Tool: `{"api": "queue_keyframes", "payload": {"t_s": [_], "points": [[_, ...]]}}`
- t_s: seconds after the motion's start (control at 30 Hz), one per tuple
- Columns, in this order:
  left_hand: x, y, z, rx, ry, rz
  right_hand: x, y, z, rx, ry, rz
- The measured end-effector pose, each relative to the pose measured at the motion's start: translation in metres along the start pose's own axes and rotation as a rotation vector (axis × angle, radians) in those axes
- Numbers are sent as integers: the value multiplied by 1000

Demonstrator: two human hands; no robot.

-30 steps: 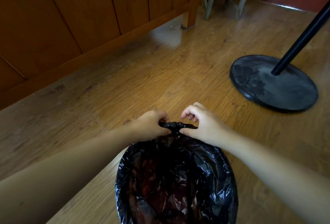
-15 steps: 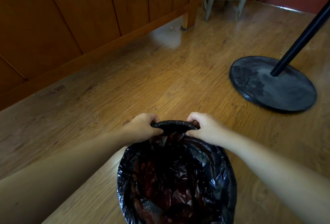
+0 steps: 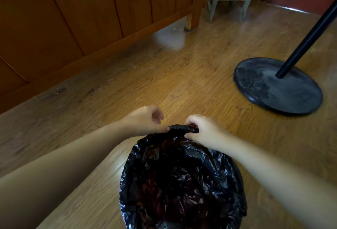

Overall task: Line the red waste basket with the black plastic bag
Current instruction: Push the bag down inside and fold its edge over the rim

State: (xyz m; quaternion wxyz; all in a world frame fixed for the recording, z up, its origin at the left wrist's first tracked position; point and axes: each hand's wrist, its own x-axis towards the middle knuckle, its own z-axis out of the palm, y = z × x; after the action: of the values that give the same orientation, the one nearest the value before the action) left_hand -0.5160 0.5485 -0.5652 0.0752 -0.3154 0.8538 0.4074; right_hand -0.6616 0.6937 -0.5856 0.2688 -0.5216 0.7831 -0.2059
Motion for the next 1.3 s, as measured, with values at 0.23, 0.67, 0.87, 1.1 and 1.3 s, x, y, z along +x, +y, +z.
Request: {"api": "queue_keyframes", "payload": {"t_s": [0.23,0.67,0.87,1.1,1.3], "points": [[1,16,21,55,-28,84,-1,2,-2,148,22,-41],[-2,9,25,6,-1,89,-4,-2,1,115,-42,-25],[0,0,19,-27,24,49,-2,6,-7,71,-38,61],[2,-9,5,-169,-110,-138,0,18,-16,29,45,146],[0,-11,-2,-28,-363,-235,2,11,-10,-20,-3,115]]}}
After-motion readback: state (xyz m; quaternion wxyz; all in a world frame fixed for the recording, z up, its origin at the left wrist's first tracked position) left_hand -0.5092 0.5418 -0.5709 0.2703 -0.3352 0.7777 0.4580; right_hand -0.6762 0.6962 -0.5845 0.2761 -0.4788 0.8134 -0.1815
